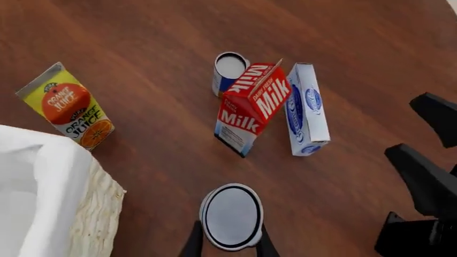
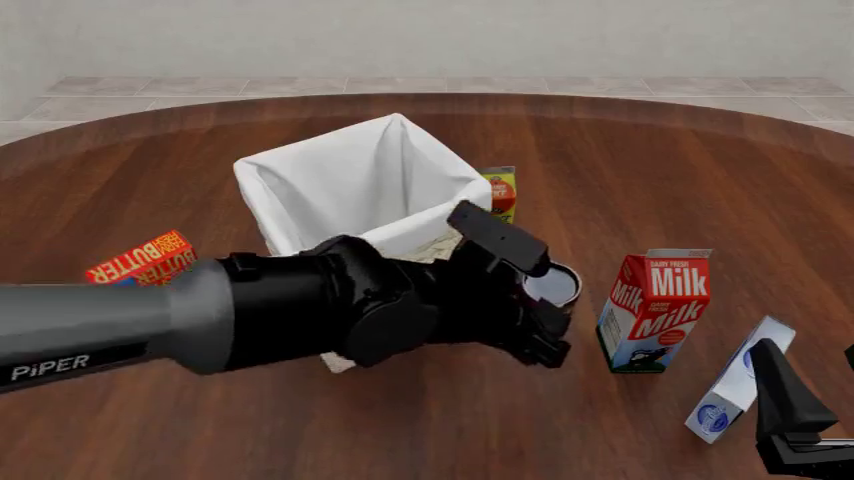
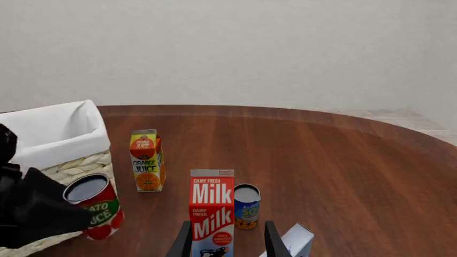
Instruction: Pick up the tomato sauce, and put it in the basket.
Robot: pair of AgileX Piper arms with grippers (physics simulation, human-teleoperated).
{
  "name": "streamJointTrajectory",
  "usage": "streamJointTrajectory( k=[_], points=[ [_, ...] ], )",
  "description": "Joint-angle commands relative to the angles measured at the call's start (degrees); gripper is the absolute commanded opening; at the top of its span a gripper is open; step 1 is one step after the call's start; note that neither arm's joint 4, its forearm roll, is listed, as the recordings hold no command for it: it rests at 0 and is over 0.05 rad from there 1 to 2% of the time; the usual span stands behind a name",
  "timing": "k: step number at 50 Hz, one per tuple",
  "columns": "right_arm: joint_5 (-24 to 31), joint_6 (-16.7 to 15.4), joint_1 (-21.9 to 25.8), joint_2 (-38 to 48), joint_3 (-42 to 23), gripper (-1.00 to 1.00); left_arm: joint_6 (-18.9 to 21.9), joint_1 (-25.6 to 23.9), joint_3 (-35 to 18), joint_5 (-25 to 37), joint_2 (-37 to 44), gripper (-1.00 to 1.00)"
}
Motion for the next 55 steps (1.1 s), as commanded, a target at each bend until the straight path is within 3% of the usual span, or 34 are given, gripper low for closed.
streamJointTrajectory(
  k=[1,29,55],
  points=[
    [0.0,0.0,0.0,0.0,0.0,1.0,1.5,0.3,1.9,4.3,-9.5,-1.0],
    [0.0,0.0,0.0,0.0,0.0,1.0,3.1,4.9,2.8,14.5,-27.1,-1.0],
    [0.0,0.0,0.0,0.0,0.0,1.0,5.9,10.0,-6.0,24.1,-31.5,-1.0]
  ],
)
